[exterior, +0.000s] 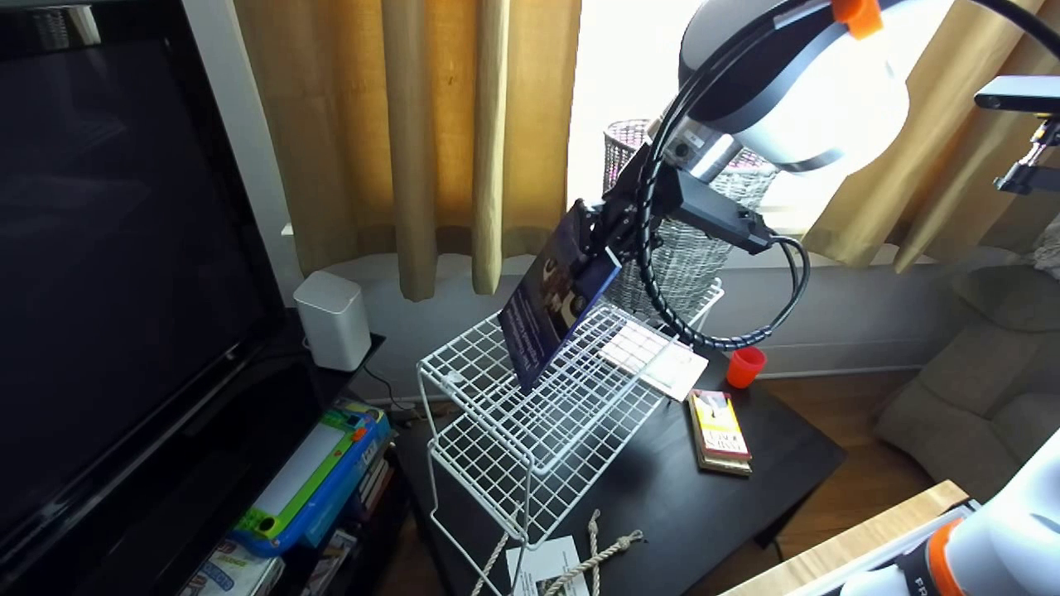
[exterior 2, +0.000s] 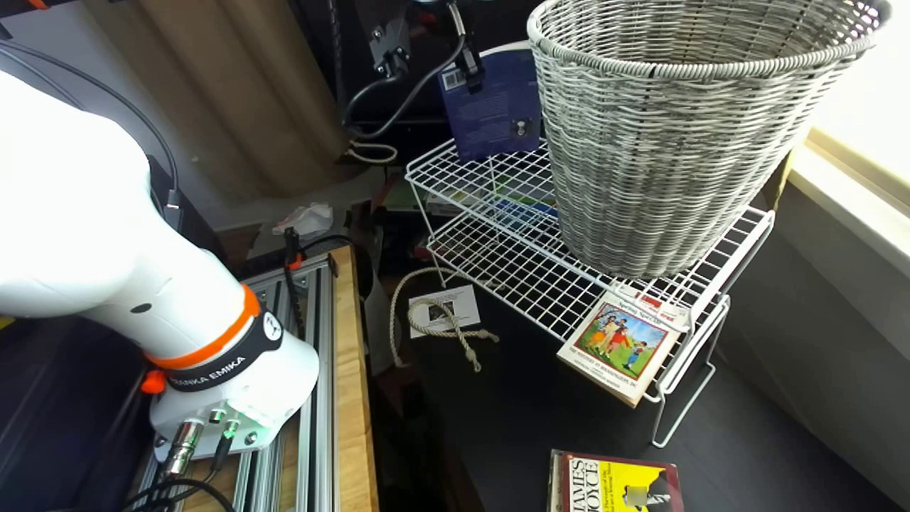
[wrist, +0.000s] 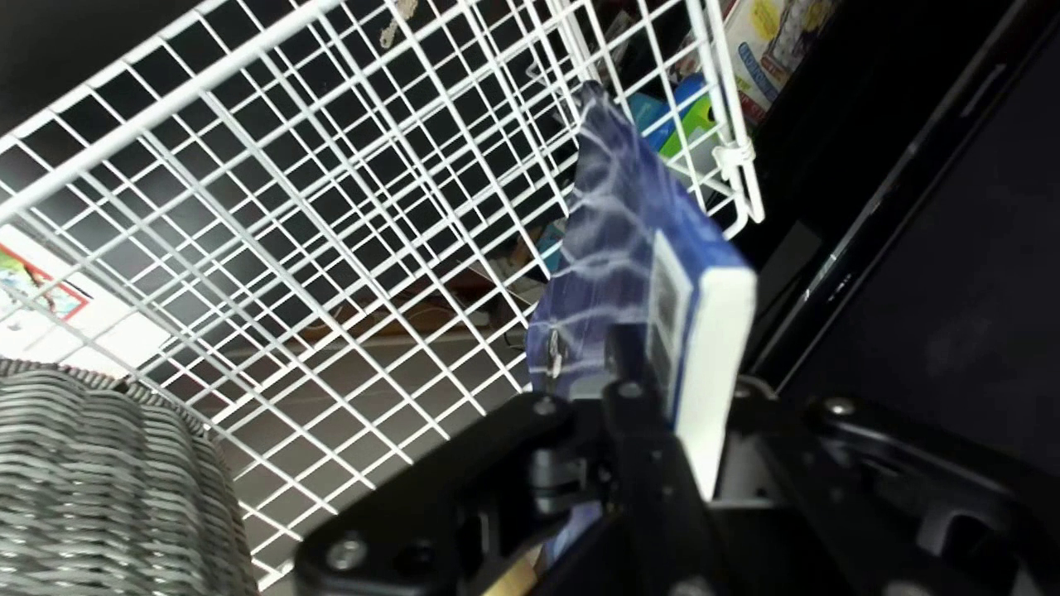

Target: Remove the book from the basket

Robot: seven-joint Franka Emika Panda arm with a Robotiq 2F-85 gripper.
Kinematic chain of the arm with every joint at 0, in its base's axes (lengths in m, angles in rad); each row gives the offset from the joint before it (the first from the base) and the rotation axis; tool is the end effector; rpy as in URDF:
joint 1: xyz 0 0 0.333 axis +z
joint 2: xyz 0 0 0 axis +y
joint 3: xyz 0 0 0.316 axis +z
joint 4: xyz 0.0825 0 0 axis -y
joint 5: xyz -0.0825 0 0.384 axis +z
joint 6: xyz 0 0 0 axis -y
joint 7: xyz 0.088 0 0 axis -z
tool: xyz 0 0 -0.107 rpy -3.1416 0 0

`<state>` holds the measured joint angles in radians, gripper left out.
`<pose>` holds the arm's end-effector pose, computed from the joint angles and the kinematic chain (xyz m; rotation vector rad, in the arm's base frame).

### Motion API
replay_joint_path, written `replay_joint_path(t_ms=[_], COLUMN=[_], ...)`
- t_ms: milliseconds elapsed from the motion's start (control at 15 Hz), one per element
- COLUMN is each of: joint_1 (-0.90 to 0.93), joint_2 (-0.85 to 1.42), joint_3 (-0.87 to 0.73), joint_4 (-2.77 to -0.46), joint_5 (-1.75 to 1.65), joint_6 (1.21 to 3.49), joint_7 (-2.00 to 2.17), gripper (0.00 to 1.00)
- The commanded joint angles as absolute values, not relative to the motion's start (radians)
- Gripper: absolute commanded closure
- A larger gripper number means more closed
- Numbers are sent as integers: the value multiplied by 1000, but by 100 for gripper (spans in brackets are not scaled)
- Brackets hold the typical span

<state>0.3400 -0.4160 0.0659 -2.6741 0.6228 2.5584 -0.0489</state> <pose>0.3811 0.1539 0.3971 -2.6914 0.0275 -0.3027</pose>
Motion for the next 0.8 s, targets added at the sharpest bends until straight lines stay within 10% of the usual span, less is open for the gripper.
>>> replay_joint_path(t_ms=[0, 733], joint_1=[333, 214], joint_2=[-410, -365], joint_3=[45, 91], joint_4=[-2681, -2621], joint_5=[635, 446], joint_6=[2506, 2316], joint_7=[-123, 86], gripper=[97, 97])
